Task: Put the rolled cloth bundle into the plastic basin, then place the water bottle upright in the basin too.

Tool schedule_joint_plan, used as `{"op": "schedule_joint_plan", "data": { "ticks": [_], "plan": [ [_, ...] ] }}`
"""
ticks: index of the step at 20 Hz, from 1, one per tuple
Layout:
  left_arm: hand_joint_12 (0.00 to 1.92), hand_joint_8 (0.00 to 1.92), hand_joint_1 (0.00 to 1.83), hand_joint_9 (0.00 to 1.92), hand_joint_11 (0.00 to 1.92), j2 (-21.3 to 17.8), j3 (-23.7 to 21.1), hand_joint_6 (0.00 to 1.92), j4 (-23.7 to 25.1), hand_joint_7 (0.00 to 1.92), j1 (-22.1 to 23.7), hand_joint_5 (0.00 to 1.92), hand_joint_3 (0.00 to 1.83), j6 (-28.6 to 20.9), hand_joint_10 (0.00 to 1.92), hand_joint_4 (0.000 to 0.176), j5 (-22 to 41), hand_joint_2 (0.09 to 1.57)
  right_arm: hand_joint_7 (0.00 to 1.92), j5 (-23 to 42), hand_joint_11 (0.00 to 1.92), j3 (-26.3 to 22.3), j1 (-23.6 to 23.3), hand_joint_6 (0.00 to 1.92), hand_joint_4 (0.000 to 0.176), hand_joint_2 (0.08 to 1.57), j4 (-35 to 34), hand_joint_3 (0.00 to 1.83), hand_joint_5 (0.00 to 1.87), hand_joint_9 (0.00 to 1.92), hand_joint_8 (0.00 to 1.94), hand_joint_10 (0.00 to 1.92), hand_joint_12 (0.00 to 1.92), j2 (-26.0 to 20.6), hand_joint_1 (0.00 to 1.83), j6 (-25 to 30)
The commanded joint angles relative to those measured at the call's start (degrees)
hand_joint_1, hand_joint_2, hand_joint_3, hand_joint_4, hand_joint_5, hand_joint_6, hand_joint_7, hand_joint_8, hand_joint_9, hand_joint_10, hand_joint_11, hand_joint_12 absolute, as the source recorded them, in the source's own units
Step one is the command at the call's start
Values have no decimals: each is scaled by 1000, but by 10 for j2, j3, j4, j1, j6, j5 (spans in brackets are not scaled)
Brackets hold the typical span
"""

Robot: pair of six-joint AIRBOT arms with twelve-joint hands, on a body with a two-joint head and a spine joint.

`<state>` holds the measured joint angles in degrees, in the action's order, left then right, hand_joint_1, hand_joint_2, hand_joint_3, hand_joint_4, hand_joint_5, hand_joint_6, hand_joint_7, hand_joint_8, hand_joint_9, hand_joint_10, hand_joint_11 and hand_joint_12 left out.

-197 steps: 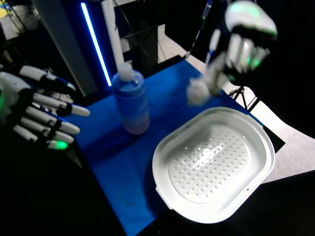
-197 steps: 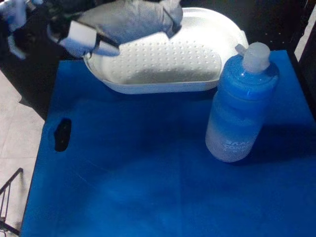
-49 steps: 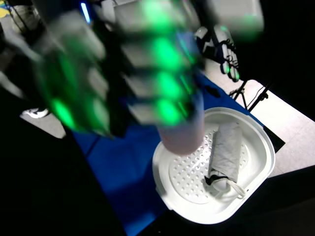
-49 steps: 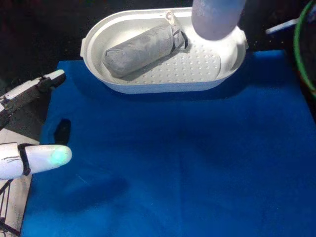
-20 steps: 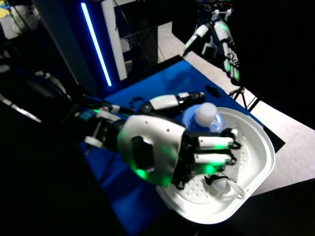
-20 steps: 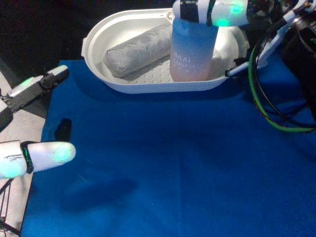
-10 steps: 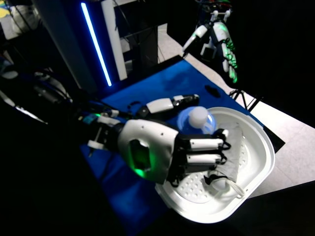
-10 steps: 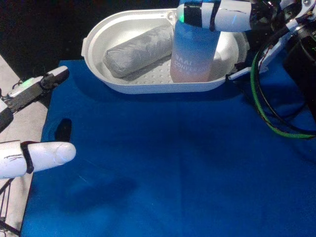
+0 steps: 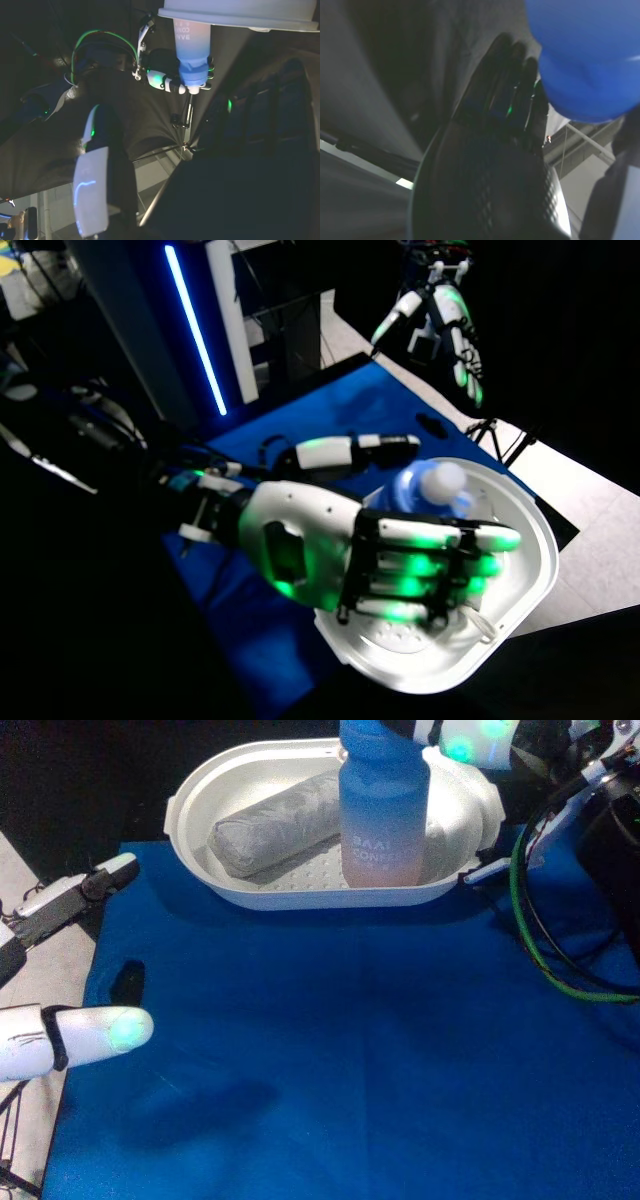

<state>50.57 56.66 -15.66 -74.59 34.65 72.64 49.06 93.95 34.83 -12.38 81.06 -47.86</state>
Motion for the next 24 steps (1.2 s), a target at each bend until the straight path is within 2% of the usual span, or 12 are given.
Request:
{"op": "schedule_joint_plan", "data": {
  "ticks": [1,5,7,8,9,12,14,15,16,19,22,24],
  "plan": [
    [154,3,488,85,66,3,2,0,-3,95,3,64,1,-6,1,155,73,874,282,69,0,0,-5,2,123,1041,-3,0,104,219,0,2,390,-2,569,8],
    [154,0,458,60,55,3,1,3,-5,75,3,64,0,-6,0,170,73,870,240,69,0,-15,-5,0,148,1049,11,0,64,173,4,3,395,-15,570,8],
    [150,0,440,41,32,3,2,0,-10,73,3,60,7,-6,0,149,75,890,215,71,0,-40,-5,0,153,1061,38,1,63,160,0,1,239,-42,567,8],
    [149,0,437,40,20,3,2,1,-14,72,2,59,7,-6,1,138,78,895,227,74,0,-51,-5,2,134,1066,49,0,88,174,1,4,369,-54,590,8],
    [150,0,429,35,10,3,1,0,-18,64,1,56,7,-5,0,135,82,901,227,77,0,-64,-4,1,146,1046,63,0,93,194,0,6,434,-67,572,8],
    [134,0,475,0,0,2,2,2,-31,22,0,48,3,-5,0,175,100,908,230,98,0,-115,9,1,176,1031,88,2,97,136,2,5,195,-117,620,7],
    [91,0,480,0,0,-2,4,0,-41,1,0,36,12,-5,0,176,116,942,233,114,0,-142,23,5,176,1027,95,0,120,138,1,3,202,-148,625,4],
    [94,0,467,11,2,-6,4,0,-45,0,0,22,10,-3,4,176,124,944,222,124,0,-161,30,1,176,1025,95,0,123,122,2,4,33,-168,633,-11],
    [110,6,593,46,3,-10,3,8,-49,57,0,93,1,-1,7,165,131,930,223,130,0,-180,36,5,176,1015,95,0,135,125,2,6,0,-188,683,-28],
    [0,5,621,30,0,-17,0,2,-59,65,-4,101,0,3,8,176,155,933,210,161,0,-256,72,4,149,1007,94,0,142,148,0,10,0,-262,709,-88],
    [9,2,580,47,20,-23,-7,0,-67,64,-15,65,0,5,8,176,173,931,201,217,21,-323,145,1,153,997,77,0,123,180,3,12,10,-329,710,-111],
    [19,0,526,46,39,-27,-14,0,-68,62,-28,47,5,5,4,176,184,946,186,272,64,-365,225,2,118,1020,35,6,112,180,1,6,33,-364,669,-122]
  ]
}}
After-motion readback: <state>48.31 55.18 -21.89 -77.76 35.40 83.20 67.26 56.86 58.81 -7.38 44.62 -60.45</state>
